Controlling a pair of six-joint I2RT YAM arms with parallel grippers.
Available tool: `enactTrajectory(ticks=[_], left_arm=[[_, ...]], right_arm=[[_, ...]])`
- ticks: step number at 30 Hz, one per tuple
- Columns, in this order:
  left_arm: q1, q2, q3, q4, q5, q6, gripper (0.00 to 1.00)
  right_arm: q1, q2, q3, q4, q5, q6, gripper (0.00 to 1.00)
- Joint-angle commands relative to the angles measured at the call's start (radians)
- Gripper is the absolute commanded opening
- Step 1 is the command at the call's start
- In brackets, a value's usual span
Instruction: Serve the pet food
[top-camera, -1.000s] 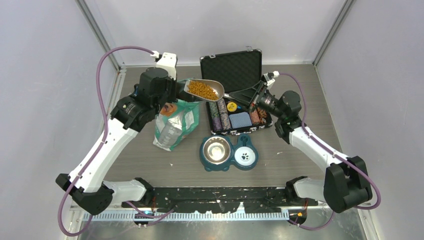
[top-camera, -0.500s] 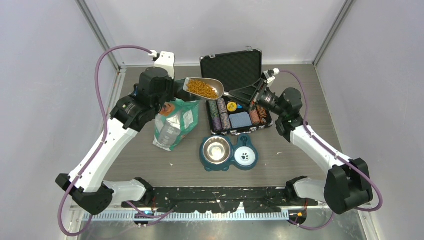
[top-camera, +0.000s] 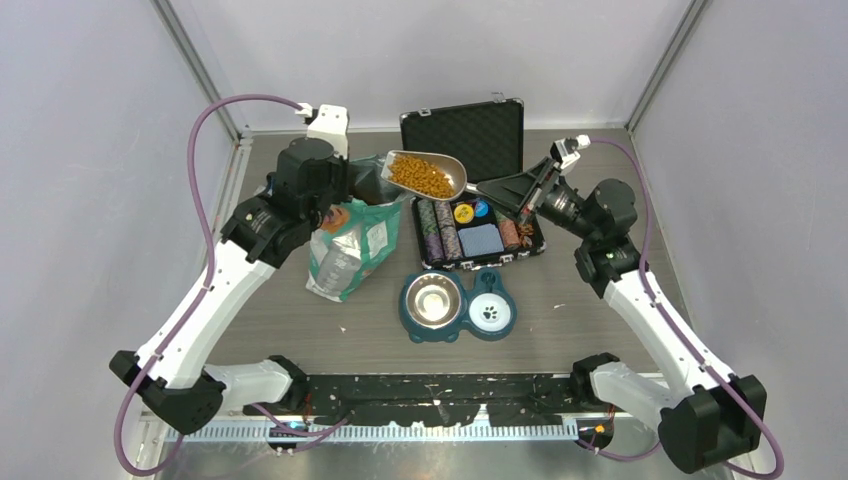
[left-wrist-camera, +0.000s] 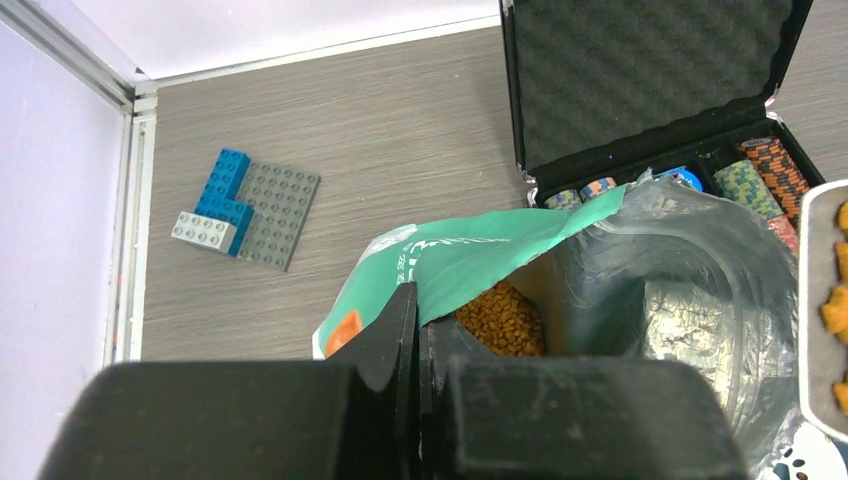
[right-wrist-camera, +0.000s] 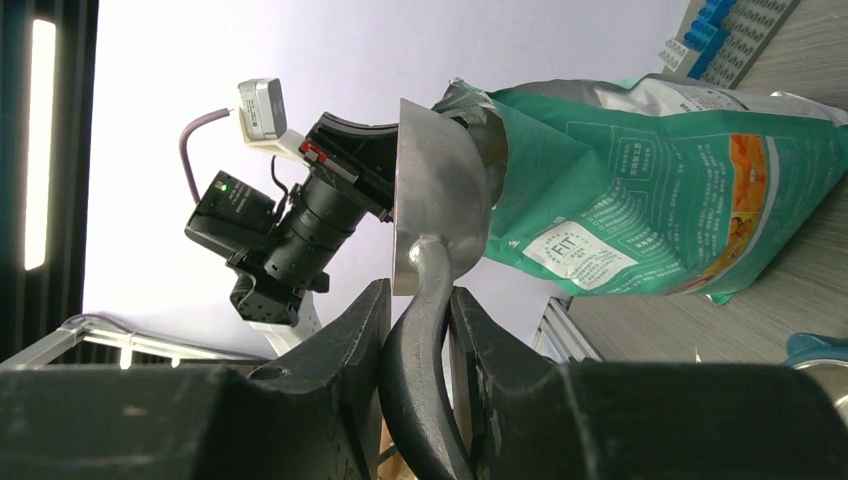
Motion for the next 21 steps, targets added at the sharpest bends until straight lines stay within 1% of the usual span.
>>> enactTrajectory(ticks=[1,4,5,6,8,17,20,21], left_arm=[[0.003,-0.058,-0.003,0.146,-0.004,-0.007,0.00],[0.003,-0.073,-0.023,0.154,-0.006,-0.016,0.00],[0.003,-0.077,-0.030,0.158,-0.004,-0.016,0.00],[0.003,-0.081,-0.032,0.159,-0.001,-0.018,0.00],[0.003,-0.082,-0.031,0.154,0.007,-0.021,0.00],[0.003,-0.086,-0.015,0.141,0.006,0.000,0.00],[0.003,-0.080,-0.010,0.132,0.017,-0.002,0.00],[0.003,-0.079,-0.010,0.130,0.020,-0.003,0.00]], right_arm=[[-0.027,-0.061,0.050,-0.033,0.024,-0.028,0.05],[-0.056,-0.096,0.029,-0.099,0.023,-0.047,0.05],[-0.062,-0.121,0.027,-0.126,0.027,-0.082,0.05],[-0.077,-0.133,0.025,-0.194,0.037,-0.103,0.05],[-0.101,-0.182,0.013,-0.269,0.040,-0.163,0.05],[-0.181,-0.283,-0.114,-0.394,-0.003,-0.196,0.05],[-0.185,-0.305,-0.149,-0.455,-0.022,-0.272,0.05],[-0.185,-0.309,-0.157,-0.501,-0.022,-0.291,0.05]])
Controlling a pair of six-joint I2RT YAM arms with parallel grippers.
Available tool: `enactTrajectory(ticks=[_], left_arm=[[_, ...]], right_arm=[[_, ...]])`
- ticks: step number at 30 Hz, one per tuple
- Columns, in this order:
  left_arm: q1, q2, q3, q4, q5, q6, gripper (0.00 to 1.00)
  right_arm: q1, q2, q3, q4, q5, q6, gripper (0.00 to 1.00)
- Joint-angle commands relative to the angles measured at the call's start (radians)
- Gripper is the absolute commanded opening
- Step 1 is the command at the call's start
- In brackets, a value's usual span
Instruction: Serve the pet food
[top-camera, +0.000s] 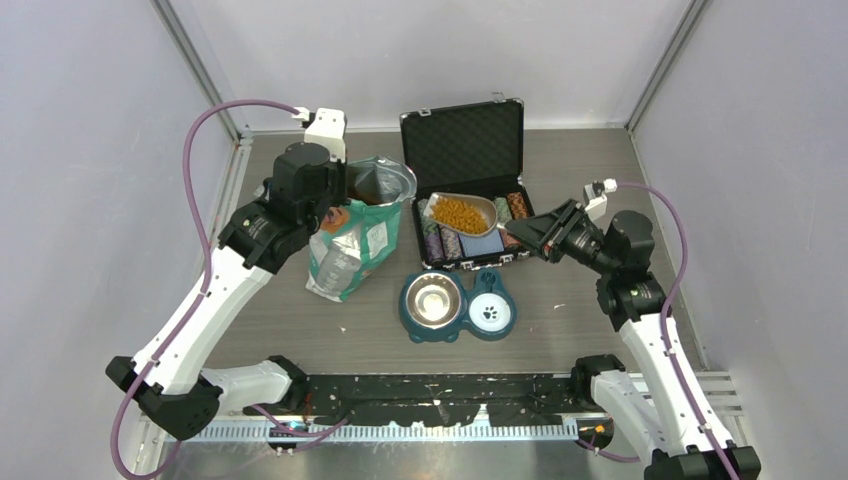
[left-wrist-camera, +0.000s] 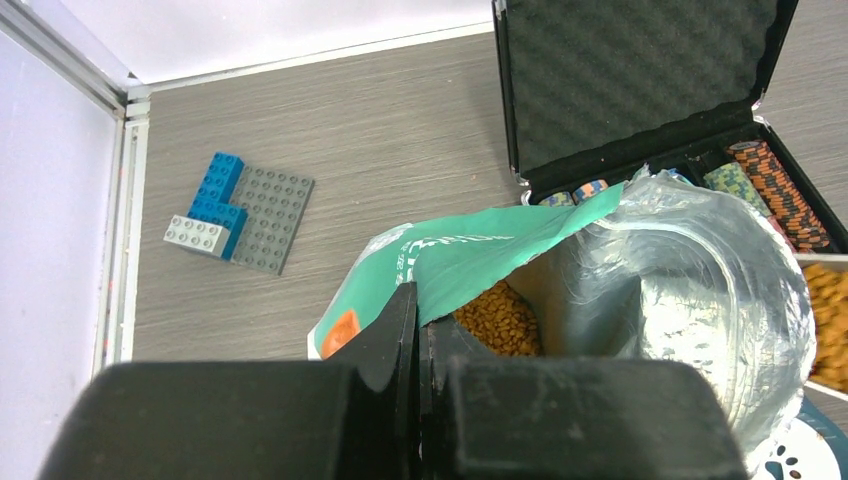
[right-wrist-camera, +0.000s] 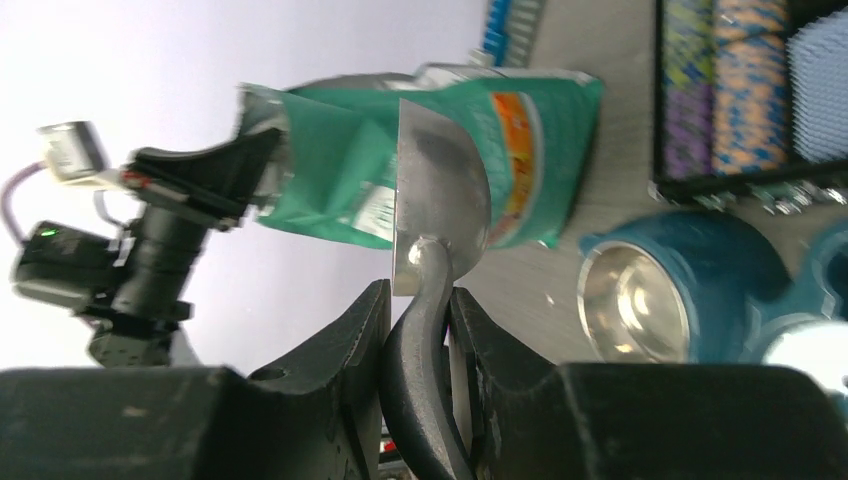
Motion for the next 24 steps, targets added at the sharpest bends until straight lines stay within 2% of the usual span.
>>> enactTrajectory(ticks=[1,16,21,24], left_arm=[[0.003,-0.040,0.037,0.092,0.014,-0.005,0.00],[0.003,-0.026,0.042,0.083,0.025,0.005,0.00],[0.003,-0.016,0.043,0.086,0.025,0.008,0.00],[0.003,-0.013,0.038,0.087,0.028,0.006,0.00]], right_arm=[[-0.007,-0.041,-0.024,-0.107,-0.031,-0.129,0.05],[-0.008,-0.040,-0.071,-0.450,-0.066,-0.449,0.05],[-0.006,-0.040,-0.007,-0.600,0.054,-0.549,0.05],[-0.001,-0.053,-0.005,-0.599,0.056,-0.560,0.05]])
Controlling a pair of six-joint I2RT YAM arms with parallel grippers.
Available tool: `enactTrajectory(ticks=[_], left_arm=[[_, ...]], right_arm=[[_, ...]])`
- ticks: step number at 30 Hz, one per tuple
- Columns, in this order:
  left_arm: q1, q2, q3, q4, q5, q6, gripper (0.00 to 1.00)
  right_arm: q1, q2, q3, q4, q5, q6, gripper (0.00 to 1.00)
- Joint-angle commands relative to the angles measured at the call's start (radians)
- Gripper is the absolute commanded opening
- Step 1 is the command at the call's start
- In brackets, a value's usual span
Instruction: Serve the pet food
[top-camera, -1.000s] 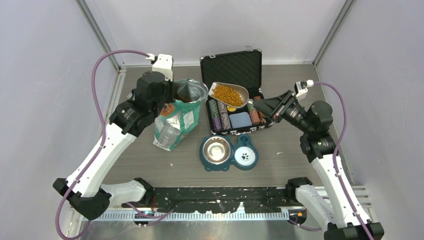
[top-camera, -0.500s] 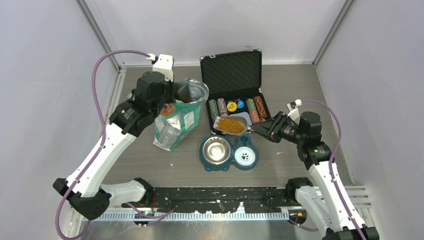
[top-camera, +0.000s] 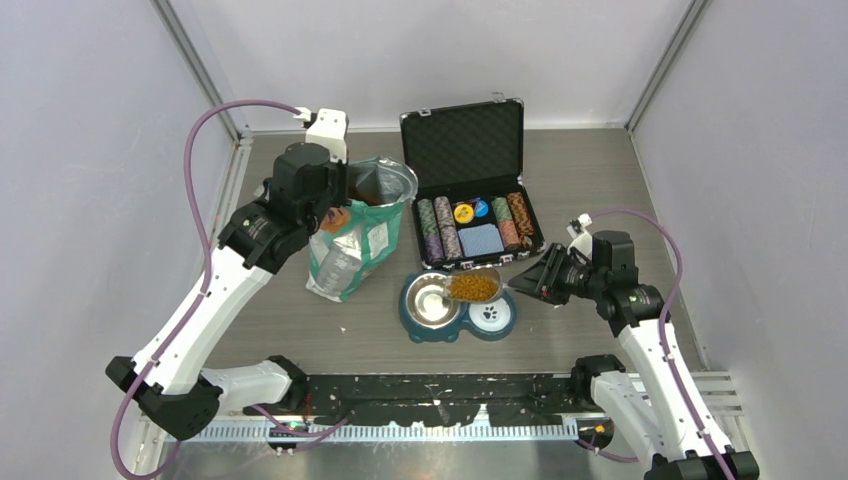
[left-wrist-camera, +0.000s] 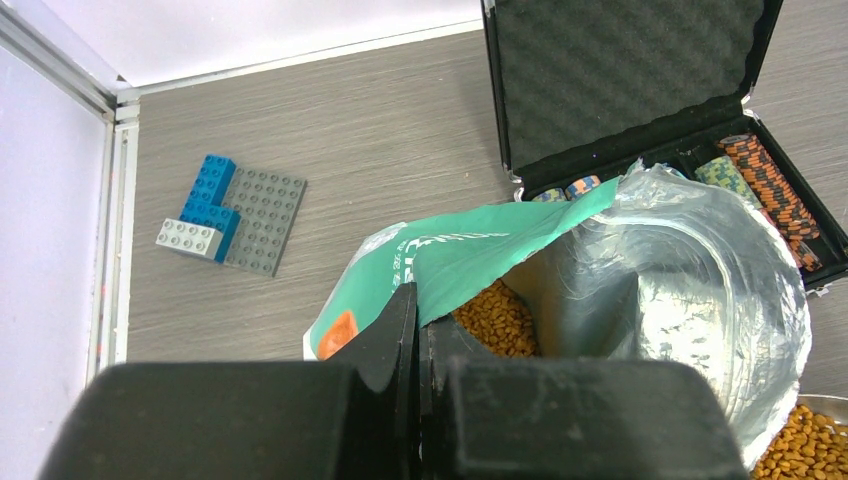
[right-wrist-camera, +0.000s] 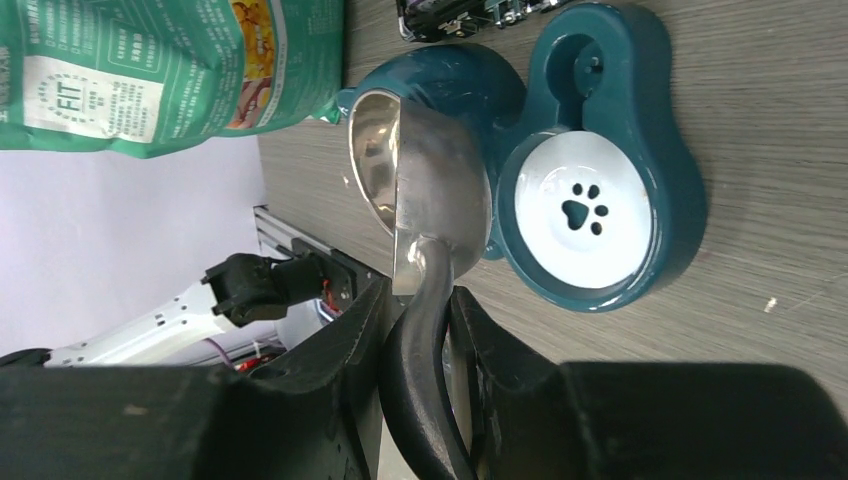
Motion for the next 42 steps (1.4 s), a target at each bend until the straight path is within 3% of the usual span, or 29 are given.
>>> enactTrajectory(ticks=[1,6,17,42], left_arm=[[0.003,-0.013,0.035,0.093,0.007,0.002,0.00],[0.003,-0.013,0.028,0.098,0.018,-0.001,0.00],[0.003,-0.031,-0.003,0.106,0.030,-0.021,0.00],[0.003,-0.062,-0.051,0.114,0.074,-0.059,0.00]], right_arm=[[0.005,-0.020,0.062,-0.012,0.015,-0.065,0.05],[0.064,0.012,0.082,0.002,0.016,-0.073,0.05],[0.275,0.086,0.200,-0.055,0.272,-0.085,0.05],[0.441,0.210,0.351,-0.079,0.463,-0.089,0.05]])
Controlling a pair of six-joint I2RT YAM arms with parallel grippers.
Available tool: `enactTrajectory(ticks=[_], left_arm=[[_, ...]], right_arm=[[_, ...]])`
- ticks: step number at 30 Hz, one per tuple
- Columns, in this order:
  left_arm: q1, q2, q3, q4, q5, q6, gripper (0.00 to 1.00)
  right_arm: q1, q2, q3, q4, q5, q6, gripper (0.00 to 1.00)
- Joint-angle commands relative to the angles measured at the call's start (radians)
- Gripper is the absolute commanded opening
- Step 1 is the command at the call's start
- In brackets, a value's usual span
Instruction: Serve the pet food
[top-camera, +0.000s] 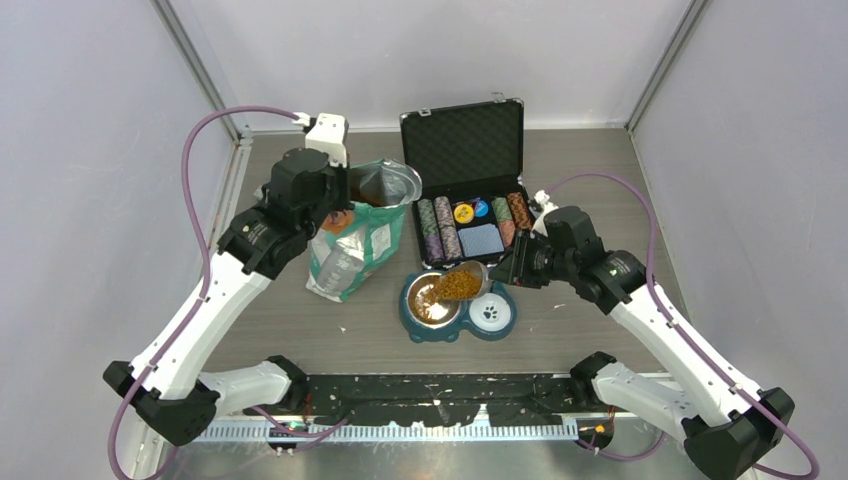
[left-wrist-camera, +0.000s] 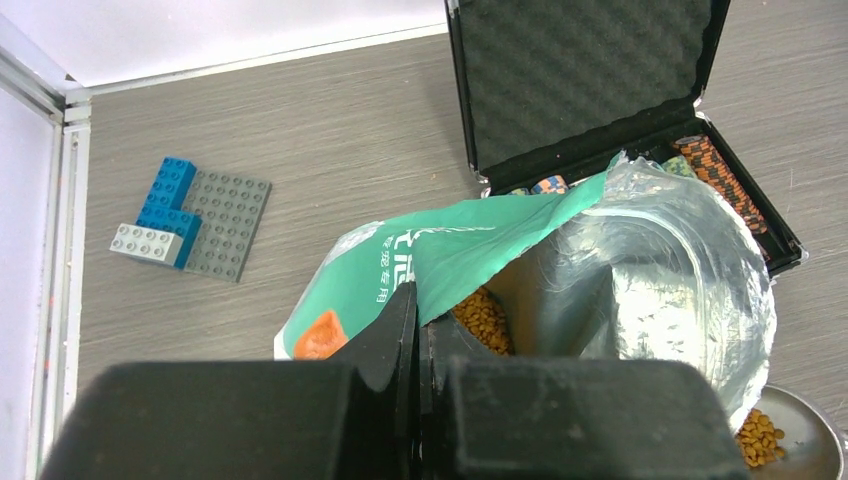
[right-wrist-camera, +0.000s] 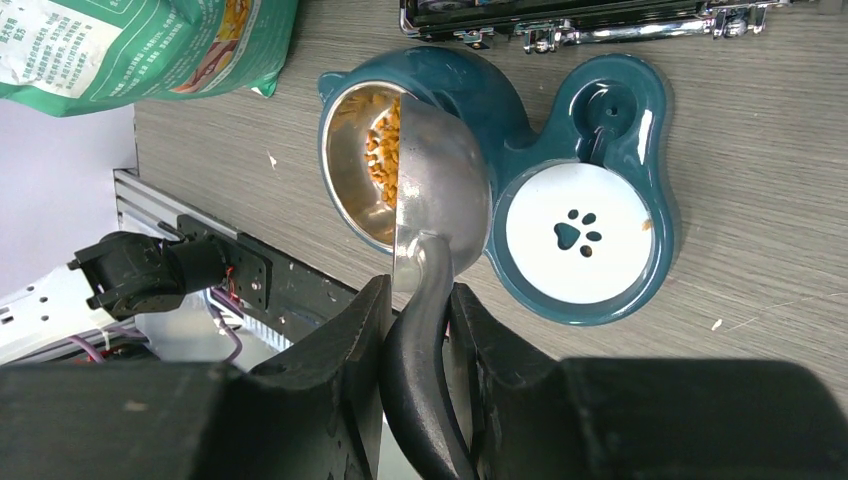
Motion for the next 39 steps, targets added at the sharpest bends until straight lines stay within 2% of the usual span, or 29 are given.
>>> enactTrajectory(ticks=[1,28,39], left_arm=[[0.003,-0.034,-0.003,0.073,0.020,-0.028,0.00],[0.003,-0.077,-0.051,0.070,0.064,-0.056,0.00],[0.002,-0.102,-0.077,0.071,0.079,-0.066,0.00]], right_arm=[[0.022,0.008,0.073,0.029,0.042,-0.018,0.05],[0.166,0.111,0.226,-0.109,0.220,-0.070,0.05],[0.220,0.150,0.282,-0.120,0.210,-0.082,0.05]])
